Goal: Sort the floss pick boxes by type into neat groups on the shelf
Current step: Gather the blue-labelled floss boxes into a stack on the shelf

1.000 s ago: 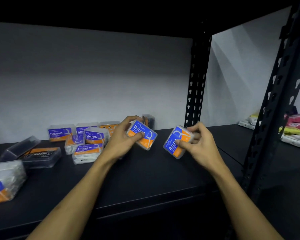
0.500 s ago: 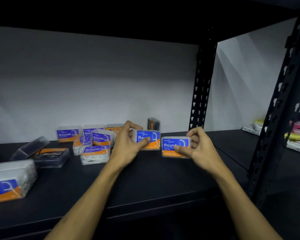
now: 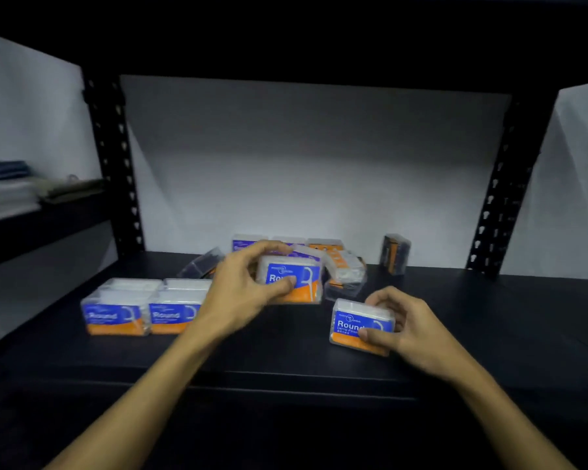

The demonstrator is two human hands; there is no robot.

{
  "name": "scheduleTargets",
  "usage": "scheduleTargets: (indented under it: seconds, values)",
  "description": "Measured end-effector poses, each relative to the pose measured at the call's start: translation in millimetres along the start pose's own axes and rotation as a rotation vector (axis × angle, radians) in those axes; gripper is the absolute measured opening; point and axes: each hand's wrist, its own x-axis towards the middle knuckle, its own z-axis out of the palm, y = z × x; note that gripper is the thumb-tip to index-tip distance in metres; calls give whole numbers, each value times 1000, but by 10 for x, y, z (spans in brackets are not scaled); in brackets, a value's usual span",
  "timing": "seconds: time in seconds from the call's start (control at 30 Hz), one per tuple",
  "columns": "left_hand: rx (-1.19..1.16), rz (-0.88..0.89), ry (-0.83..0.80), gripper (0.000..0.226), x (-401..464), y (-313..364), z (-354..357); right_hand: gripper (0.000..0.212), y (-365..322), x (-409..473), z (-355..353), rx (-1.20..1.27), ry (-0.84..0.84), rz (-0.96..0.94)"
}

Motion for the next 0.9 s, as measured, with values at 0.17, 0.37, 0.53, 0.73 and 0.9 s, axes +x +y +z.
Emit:
scheduleTargets:
  seconds: [0.17, 0.37, 0.53, 0.73, 0.9]
  values:
    - [123, -92, 84, 40, 110, -88, -899, 36, -274, 191, 550, -164, 26, -97]
    - [260, -226, 120, 31, 311, -463, -1709, 38, -543, 751, 1224, -278, -37, -194]
    - [247, -295, 89, 29, 398, -767, -2010, 47, -647, 1133, 1514, -319, -50, -197]
    - [148, -395, 0, 33, 461, -1063, -2146, 49, -684, 1391, 1724, -333, -37, -180]
    - [27, -527, -54, 36, 437, -1302, -2210, 40, -735, 1509, 1785, -315, -92, -207]
